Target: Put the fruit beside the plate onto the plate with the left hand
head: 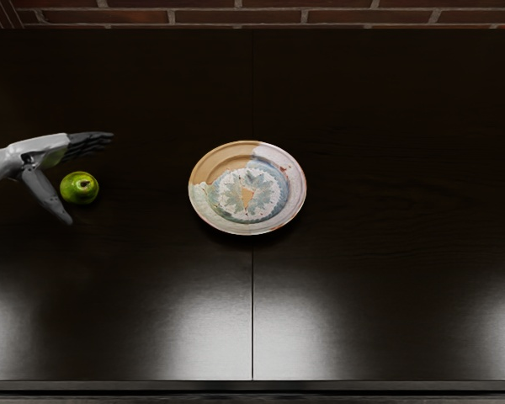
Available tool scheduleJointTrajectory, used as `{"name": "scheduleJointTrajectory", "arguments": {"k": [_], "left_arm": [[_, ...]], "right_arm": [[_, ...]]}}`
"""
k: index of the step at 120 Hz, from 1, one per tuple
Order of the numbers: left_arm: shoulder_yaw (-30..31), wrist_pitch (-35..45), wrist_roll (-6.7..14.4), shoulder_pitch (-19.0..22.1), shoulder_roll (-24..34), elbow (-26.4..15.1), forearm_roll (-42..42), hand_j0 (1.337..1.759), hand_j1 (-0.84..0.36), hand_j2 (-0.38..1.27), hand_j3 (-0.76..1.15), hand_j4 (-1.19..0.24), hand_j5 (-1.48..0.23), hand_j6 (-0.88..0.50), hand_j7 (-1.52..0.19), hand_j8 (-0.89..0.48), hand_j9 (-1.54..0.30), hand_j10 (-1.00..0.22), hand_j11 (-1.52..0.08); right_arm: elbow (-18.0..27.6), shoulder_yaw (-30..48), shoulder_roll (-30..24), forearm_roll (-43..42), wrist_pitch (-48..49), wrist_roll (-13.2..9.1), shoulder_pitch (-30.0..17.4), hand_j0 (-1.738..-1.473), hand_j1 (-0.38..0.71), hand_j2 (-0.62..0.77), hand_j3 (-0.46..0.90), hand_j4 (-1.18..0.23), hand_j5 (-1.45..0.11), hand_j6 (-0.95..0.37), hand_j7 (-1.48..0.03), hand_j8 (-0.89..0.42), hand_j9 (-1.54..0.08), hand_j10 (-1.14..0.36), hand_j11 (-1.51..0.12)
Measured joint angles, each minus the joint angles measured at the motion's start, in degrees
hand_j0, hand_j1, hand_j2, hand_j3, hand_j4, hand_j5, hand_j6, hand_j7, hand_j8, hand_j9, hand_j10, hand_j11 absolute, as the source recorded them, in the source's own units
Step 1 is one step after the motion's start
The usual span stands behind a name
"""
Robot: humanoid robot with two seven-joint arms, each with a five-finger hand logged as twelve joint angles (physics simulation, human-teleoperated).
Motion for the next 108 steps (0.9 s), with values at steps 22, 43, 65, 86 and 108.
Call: {"name": "scheduleJointTrajectory", "arguments": {"k": [22,43,65,86,108], "left_arm": [[2.2,3.6,0.0,-0.3,0.0,0.3,-0.1,1.658,0.3,0.01,0.0,-0.05,-0.06,-0.05,-0.06,-0.05,-0.06,-0.05,-0.06],[3.4,5.7,0.0,-0.2,-0.8,0.4,-0.2,1.658,0.29,0.01,0.0,-0.05,-0.06,-0.06,-0.06,-0.05,-0.06,-0.05,-0.06],[4.2,6.7,0.0,-0.2,-1.1,1.0,-0.3,1.658,0.29,0.01,0.0,-0.06,-0.07,-0.06,-0.07,-0.06,-0.07,-0.06,-0.07],[5.2,6.8,0.0,-0.3,-1.1,2.0,-0.3,1.658,0.25,0.02,0.0,-0.09,-0.11,-0.09,-0.11,-0.09,-0.11,-0.09,-0.11],[6.1,6.8,0.0,-0.4,-1.1,2.2,-0.3,1.658,0.19,0.03,0.0,-0.14,-0.18,-0.14,-0.18,-0.14,-0.18,-0.14,-0.18]], "right_arm": [[0.0,0.0,0.0,0.0,0.0,0.0,0.0,-1.658,-0.32,0.0,0.0,-0.02,-0.03,-0.02,-0.03,-0.02,-0.03,-0.02,-0.03],[0.0,0.0,0.0,0.0,0.0,0.0,0.0,-1.658,-0.32,0.0,0.0,-0.02,-0.03,-0.02,-0.03,-0.02,-0.03,-0.02,-0.03],[0.0,0.0,0.0,0.0,0.0,0.0,0.0,-1.658,-0.32,0.0,0.0,-0.02,-0.03,-0.02,-0.03,-0.02,-0.03,-0.02,-0.03],[0.0,0.0,0.0,0.0,0.0,0.0,0.0,-1.658,-0.32,0.0,0.0,-0.02,-0.03,-0.02,-0.03,-0.02,-0.03,-0.02,-0.03],[0.0,0.0,0.0,0.0,0.0,0.0,0.0,-1.658,-0.32,0.0,0.0,-0.02,-0.03,-0.02,-0.03,-0.02,-0.03,-0.02,-0.03]]}}
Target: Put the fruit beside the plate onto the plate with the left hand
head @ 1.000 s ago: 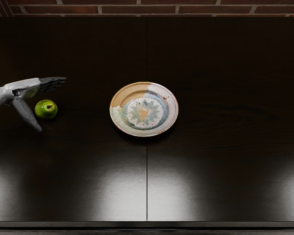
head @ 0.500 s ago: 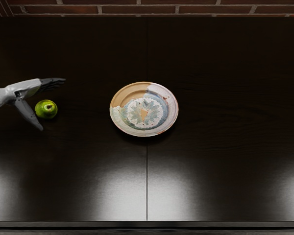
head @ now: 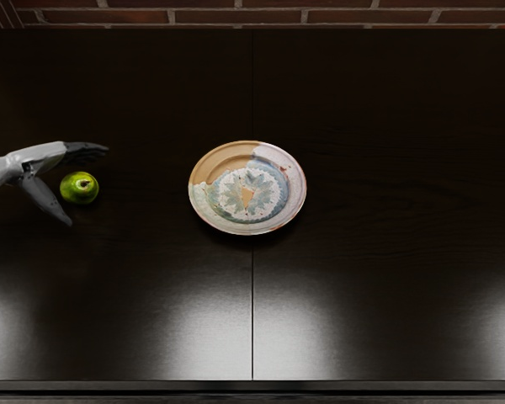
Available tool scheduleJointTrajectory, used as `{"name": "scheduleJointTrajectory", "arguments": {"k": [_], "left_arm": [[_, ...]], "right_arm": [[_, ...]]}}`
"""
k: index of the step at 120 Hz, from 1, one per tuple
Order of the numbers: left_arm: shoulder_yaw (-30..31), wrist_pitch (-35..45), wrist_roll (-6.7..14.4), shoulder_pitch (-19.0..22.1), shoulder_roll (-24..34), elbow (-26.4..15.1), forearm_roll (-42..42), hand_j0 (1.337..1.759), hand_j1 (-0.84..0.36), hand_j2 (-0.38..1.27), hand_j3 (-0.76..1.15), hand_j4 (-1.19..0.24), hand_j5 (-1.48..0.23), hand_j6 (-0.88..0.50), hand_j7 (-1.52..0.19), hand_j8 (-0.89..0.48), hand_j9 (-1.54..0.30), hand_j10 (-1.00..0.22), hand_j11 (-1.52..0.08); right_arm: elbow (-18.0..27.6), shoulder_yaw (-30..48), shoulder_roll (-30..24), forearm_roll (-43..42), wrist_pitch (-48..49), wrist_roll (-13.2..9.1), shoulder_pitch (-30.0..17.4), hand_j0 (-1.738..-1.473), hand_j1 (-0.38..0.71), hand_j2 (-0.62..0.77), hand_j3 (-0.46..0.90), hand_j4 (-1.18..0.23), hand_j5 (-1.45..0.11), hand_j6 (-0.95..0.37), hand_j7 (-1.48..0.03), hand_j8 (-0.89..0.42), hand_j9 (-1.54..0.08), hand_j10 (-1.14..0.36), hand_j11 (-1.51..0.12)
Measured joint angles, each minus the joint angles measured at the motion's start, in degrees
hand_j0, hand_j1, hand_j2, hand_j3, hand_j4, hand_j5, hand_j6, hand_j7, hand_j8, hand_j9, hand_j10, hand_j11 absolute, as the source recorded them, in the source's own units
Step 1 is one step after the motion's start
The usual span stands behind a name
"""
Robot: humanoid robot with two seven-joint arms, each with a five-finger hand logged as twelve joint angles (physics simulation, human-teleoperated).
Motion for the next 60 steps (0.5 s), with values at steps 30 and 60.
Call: {"name": "scheduleJointTrajectory", "arguments": {"k": [30,60], "left_arm": [[0.3,1.0,0.0,0.0,-1.3,0.6,0.1,1.658,0.17,0.04,0.0,-0.16,-0.2,-0.16,-0.2,-0.16,-0.2,-0.16,-0.2],[1.0,2.7,0.0,-0.7,-1.6,1.3,0.2,1.658,0.16,0.04,0.0,-0.17,-0.21,-0.17,-0.21,-0.17,-0.21,-0.17,-0.21]], "right_arm": [[0.0,0.0,0.0,0.0,0.0,0.0,0.0,-1.658,-0.32,0.0,0.0,-0.02,-0.03,-0.02,-0.03,-0.02,-0.03,-0.02,-0.03],[0.0,0.0,0.0,0.0,0.0,0.0,0.0,-1.658,-0.32,0.0,0.0,-0.02,-0.03,-0.02,-0.03,-0.02,-0.03,-0.02,-0.03]]}}
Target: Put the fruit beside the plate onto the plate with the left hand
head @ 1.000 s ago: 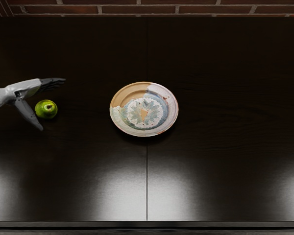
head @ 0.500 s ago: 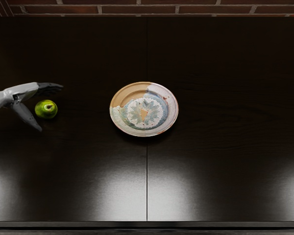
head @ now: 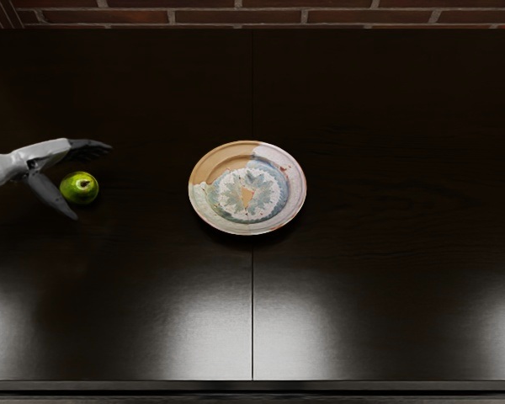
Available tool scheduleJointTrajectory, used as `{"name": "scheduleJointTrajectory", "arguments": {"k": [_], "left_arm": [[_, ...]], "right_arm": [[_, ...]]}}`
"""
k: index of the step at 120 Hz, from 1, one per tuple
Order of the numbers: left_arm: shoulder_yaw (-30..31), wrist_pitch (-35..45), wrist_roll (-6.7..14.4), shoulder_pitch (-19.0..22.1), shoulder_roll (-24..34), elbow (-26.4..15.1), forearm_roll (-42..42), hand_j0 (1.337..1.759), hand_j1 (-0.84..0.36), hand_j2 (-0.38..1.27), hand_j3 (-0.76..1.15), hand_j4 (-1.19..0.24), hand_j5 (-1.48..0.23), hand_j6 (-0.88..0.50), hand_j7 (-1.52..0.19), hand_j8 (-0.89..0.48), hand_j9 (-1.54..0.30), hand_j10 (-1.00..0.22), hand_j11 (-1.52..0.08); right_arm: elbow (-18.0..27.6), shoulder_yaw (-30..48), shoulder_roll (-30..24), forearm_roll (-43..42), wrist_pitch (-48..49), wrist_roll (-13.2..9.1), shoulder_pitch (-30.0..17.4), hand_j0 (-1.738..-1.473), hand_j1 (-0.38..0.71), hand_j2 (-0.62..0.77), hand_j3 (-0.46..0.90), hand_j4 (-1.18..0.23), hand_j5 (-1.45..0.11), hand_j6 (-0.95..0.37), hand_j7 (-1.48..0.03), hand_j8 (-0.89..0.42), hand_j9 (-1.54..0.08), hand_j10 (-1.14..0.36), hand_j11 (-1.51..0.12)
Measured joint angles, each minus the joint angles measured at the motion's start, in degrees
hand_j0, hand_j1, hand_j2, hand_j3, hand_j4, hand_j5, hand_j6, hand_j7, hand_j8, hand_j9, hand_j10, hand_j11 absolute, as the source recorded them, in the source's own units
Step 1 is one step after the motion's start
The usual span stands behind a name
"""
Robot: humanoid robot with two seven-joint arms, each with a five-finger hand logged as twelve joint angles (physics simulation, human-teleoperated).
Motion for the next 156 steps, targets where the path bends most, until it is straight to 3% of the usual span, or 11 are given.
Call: {"name": "scheduleJointTrajectory", "arguments": {"k": [156], "left_arm": [[4.0,4.6,0.0,-0.5,-3.0,1.5,0.0,1.658,0.1,0.05,0.0,-0.21,-0.27,-0.22,-0.27,-0.21,-0.27,-0.21,-0.27]], "right_arm": [[0.0,0.0,0.0,0.0,0.0,0.0,0.0,-1.658,-0.32,0.0,0.0,-0.02,-0.03,-0.02,-0.03,-0.02,-0.03,-0.02,-0.03]]}}
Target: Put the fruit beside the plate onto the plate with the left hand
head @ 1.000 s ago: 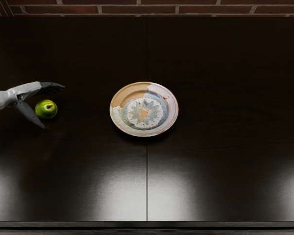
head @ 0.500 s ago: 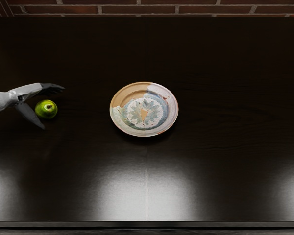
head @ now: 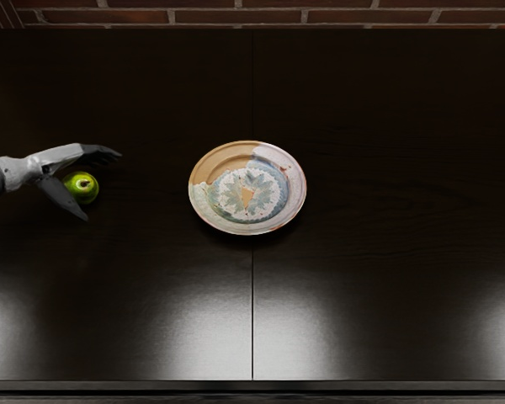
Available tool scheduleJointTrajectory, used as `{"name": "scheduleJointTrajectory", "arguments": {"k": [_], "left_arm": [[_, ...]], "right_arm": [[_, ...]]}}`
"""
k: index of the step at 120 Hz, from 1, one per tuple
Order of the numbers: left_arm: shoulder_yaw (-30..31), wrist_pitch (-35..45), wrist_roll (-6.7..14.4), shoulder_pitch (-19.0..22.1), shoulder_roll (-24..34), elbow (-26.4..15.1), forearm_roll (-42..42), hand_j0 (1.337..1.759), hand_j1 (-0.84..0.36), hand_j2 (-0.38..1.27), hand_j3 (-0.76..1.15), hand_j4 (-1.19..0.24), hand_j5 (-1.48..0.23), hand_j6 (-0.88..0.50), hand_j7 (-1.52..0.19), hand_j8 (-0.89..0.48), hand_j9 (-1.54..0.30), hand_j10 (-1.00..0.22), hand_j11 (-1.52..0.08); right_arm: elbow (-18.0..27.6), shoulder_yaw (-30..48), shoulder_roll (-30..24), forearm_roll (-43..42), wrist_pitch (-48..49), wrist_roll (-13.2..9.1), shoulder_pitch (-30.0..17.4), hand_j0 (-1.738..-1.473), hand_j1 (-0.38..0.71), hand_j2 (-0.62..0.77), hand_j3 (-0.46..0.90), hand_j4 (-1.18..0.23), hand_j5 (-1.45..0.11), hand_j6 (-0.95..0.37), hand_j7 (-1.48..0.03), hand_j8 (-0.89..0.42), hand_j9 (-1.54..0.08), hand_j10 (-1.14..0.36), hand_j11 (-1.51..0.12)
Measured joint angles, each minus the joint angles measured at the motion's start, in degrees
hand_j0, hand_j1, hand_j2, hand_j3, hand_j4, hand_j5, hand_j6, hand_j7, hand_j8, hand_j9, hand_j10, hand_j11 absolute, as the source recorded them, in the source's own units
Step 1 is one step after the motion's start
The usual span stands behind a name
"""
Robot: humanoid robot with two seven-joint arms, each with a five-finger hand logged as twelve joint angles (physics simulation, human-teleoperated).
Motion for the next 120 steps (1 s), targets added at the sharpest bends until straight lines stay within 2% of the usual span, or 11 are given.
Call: {"name": "scheduleJointTrajectory", "arguments": {"k": [43,54,84,87,88,89,95,111,113,115,120], "left_arm": [[2.8,2.3,0.0,0.0,-1.1,1.6,-0.2,1.658,0.08,0.05,0.0,-0.24,-0.3,-0.24,-0.3,-0.24,-0.3,-0.23,-0.3],[2.9,2.1,-0.2,0.0,-1.1,2.0,-0.5,1.658,0.07,0.05,0.0,-0.23,-0.31,-0.23,-0.31,-0.22,-0.32,-0.3,-0.21],[3.3,2.3,-0.2,-0.1,-1.1,2.4,-0.5,1.658,0.04,0.06,0.0,-0.26,-0.35,-0.26,-0.35,-0.25,-0.36,-0.26,-0.2],[3.3,2.3,-0.2,-0.1,-1.1,2.4,-0.5,1.658,0.03,0.06,0.0,-0.26,-0.36,-0.26,-0.36,-0.26,-0.36,-0.26,-0.2],[3.3,2.3,-0.2,-0.1,-1.1,2.4,-0.5,1.658,0.03,0.06,0.0,-0.26,-0.36,-0.26,-0.36,-0.26,-0.36,-0.23,-0.36],[3.3,2.3,-0.2,-0.1,-1.1,2.4,-0.5,1.658,0.03,0.06,0.0,-0.27,-0.36,-0.26,-0.36,-0.26,-0.36,-0.21,-0.41],[3.3,2.4,-0.2,0.0,-1.1,2.4,-0.6,1.658,0.02,0.06,0.0,-0.28,-0.37,-0.28,-0.37,-0.28,-0.37,-0.16,-0.51],[3.3,2.5,-0.2,0.0,-1.1,2.5,-0.6,1.658,-0.01,0.06,0.0,-0.31,-0.39,-0.31,-0.39,-0.31,-0.4,-0.15,-0.54],[3.3,2.4,-0.2,0.0,-1.1,2.5,-0.6,1.658,-0.02,0.06,0.0,-0.31,-0.4,-0.31,-0.4,-0.31,-0.4,-0.17,-0.49],[3.3,2.4,-0.2,0.0,-1.1,2.5,-0.6,1.658,-0.02,0.07,0.0,-0.32,-0.4,-0.32,-0.4,-0.31,-0.4,-0.15,-0.55],[3.5,2.4,-0.2,-0.1,-1.1,2.4,-0.7,1.658,-0.04,0.07,0.0,-0.33,-0.42,-0.33,-0.42,-0.32,-0.42,-0.18,-0.48]], "right_arm": [[0.0,0.0,0.0,0.0,0.0,0.0,0.0,-1.658,-0.32,0.0,0.0,-0.02,-0.03,-0.02,-0.03,-0.02,-0.03,-0.02,-0.03],[0.0,0.0,0.0,0.0,0.0,0.0,0.0,-1.658,-0.32,0.0,0.0,-0.02,-0.03,-0.02,-0.03,-0.02,-0.03,-0.02,-0.03],[0.0,0.0,0.0,0.0,0.0,0.0,0.0,-1.658,-0.32,0.0,0.0,-0.02,-0.03,-0.02,-0.03,-0.02,-0.03,-0.02,-0.03],[0.0,0.0,0.0,0.0,0.0,0.0,0.0,-1.658,-0.32,0.0,0.0,-0.02,-0.03,-0.02,-0.03,-0.02,-0.03,-0.02,-0.03],[0.0,0.0,0.0,0.0,0.0,0.0,0.0,-1.658,-0.32,0.0,0.0,-0.02,-0.03,-0.02,-0.03,-0.02,-0.03,-0.02,-0.03],[0.0,0.0,0.0,0.0,0.0,0.0,0.0,-1.658,-0.32,0.0,0.0,-0.02,-0.03,-0.02,-0.03,-0.02,-0.03,-0.02,-0.03],[0.0,0.0,0.0,0.0,0.0,0.0,0.0,-1.658,-0.32,0.0,0.0,-0.02,-0.03,-0.02,-0.03,-0.02,-0.03,-0.02,-0.03],[0.0,0.0,0.0,0.0,0.0,0.0,0.0,-1.658,-0.32,0.0,0.0,-0.02,-0.03,-0.02,-0.03,-0.02,-0.03,-0.02,-0.03],[0.0,0.0,0.0,0.0,0.0,0.0,0.0,-1.658,-0.32,0.0,0.0,-0.02,-0.03,-0.02,-0.03,-0.02,-0.03,-0.02,-0.03],[0.0,0.0,0.0,0.0,0.0,0.0,0.0,-1.658,-0.32,0.0,0.0,-0.02,-0.03,-0.02,-0.03,-0.02,-0.03,-0.02,-0.03],[0.0,0.0,0.0,0.0,0.0,0.0,0.0,-1.658,-0.32,0.0,0.0,-0.02,-0.03,-0.02,-0.03,-0.02,-0.03,-0.02,-0.03]]}}
